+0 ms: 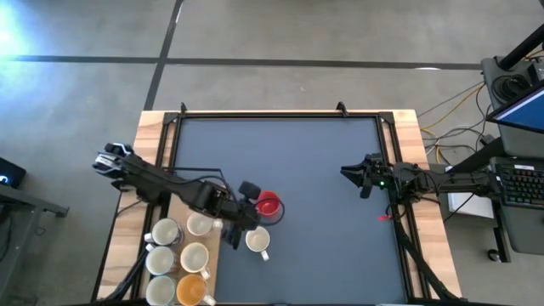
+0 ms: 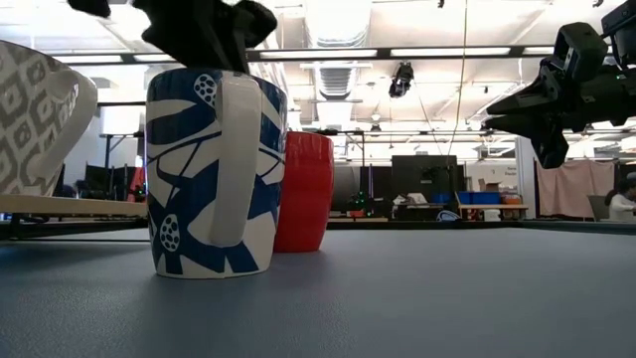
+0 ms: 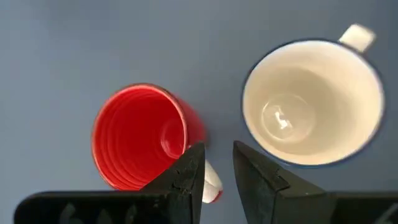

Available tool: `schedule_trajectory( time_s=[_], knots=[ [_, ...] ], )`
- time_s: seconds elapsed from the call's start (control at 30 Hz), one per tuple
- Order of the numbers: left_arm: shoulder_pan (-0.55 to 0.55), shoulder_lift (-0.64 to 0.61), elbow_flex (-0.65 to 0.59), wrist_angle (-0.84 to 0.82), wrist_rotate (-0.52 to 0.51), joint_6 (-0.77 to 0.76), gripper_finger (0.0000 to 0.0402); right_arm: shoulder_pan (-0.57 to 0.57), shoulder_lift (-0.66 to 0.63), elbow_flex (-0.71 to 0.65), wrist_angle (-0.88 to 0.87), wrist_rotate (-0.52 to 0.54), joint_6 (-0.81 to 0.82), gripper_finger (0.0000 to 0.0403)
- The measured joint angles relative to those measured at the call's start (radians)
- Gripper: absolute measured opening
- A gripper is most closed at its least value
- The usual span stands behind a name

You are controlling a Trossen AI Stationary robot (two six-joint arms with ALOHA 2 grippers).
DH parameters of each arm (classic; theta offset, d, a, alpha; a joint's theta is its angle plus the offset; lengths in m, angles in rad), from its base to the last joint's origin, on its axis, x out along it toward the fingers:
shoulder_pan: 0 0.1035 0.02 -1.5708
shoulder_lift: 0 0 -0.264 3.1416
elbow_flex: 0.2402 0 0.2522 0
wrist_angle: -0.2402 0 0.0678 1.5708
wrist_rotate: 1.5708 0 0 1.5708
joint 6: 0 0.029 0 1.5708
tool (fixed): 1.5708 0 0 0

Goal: Place coffee mugs
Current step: Put the orange mug on the shelf

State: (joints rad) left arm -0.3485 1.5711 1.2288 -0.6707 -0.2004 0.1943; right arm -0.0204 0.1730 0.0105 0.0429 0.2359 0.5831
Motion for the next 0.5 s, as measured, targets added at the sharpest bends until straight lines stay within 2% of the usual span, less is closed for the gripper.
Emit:
schedule_trajectory(
  time_s=[0.23,0.5],
  knots=[
    [0.062,0.045,0.0,0.038,0.006,-0.03,0.0074,0.0,0.0,0.0,0.0,0.0,0.0,0.0091],
    [0.086,0.074,0.0,0.05,0.053,-0.061,0.0137,0.0,0.0,0.0,0.0,0.0,0.0,0.0091]
  ],
)
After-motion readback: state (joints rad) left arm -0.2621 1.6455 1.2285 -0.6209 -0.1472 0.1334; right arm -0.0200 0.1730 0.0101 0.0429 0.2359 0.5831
